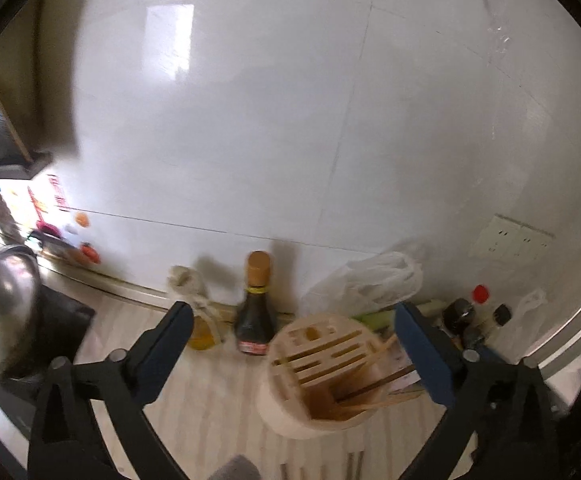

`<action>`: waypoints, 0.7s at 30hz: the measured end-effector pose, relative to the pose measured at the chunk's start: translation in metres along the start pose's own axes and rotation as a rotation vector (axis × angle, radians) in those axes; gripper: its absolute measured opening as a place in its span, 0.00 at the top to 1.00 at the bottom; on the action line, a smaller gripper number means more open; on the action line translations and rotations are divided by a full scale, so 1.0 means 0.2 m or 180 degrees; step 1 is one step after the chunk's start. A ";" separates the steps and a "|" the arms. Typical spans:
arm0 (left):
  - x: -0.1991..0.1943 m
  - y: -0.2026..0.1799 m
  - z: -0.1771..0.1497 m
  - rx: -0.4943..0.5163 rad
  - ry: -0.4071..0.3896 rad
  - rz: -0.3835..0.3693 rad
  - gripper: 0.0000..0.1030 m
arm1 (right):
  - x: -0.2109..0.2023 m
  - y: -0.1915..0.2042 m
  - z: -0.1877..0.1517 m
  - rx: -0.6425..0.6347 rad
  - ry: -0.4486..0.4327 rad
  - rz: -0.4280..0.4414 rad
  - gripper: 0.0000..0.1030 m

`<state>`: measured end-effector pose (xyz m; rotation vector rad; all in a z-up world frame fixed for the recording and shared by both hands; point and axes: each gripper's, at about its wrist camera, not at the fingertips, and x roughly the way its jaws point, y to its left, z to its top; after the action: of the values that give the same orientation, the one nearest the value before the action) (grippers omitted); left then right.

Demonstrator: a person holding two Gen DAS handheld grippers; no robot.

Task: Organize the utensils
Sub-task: 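Open both tools to release the chopsticks into the holder, then move both tools back down toward the remaining chopsticks on the mat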

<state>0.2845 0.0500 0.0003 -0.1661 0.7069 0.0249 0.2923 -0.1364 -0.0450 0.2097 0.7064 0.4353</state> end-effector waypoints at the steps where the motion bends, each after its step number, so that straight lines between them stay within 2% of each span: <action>1: -0.02 0.01 -0.03 0.0046 -0.0024 0.0084 0.00 | -0.01 0.01 -0.01 -0.0021 0.0021 -0.0067 0.16; 2: -0.03 0.02 -0.06 0.0075 -0.0024 0.0145 0.00 | -0.02 0.02 -0.03 -0.0057 0.0062 -0.0213 0.05; 3: -0.04 0.03 -0.09 0.0106 -0.0014 0.0224 0.00 | -0.03 0.03 -0.05 -0.0094 0.0102 -0.0332 0.01; 7: -0.03 0.07 -0.23 0.0207 0.0082 0.0454 0.00 | -0.05 0.07 -0.12 -0.0206 0.0213 -0.0622 0.00; 10: -0.03 0.09 -0.30 0.0204 0.0178 0.0465 0.00 | -0.06 0.09 -0.17 -0.0179 0.0271 -0.0722 0.00; 15: -0.08 0.11 -0.35 0.0206 0.0195 0.0459 0.00 | -0.10 0.10 -0.18 -0.0171 0.0237 -0.0919 0.00; 21: -0.22 0.12 -0.37 0.0194 0.0130 0.0386 0.00 | -0.27 0.15 -0.16 -0.0102 0.0083 -0.0935 0.00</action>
<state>0.2010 0.0635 -0.0293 -0.0655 0.7570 0.1160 0.2244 -0.1339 -0.0274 0.0681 0.7421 0.1690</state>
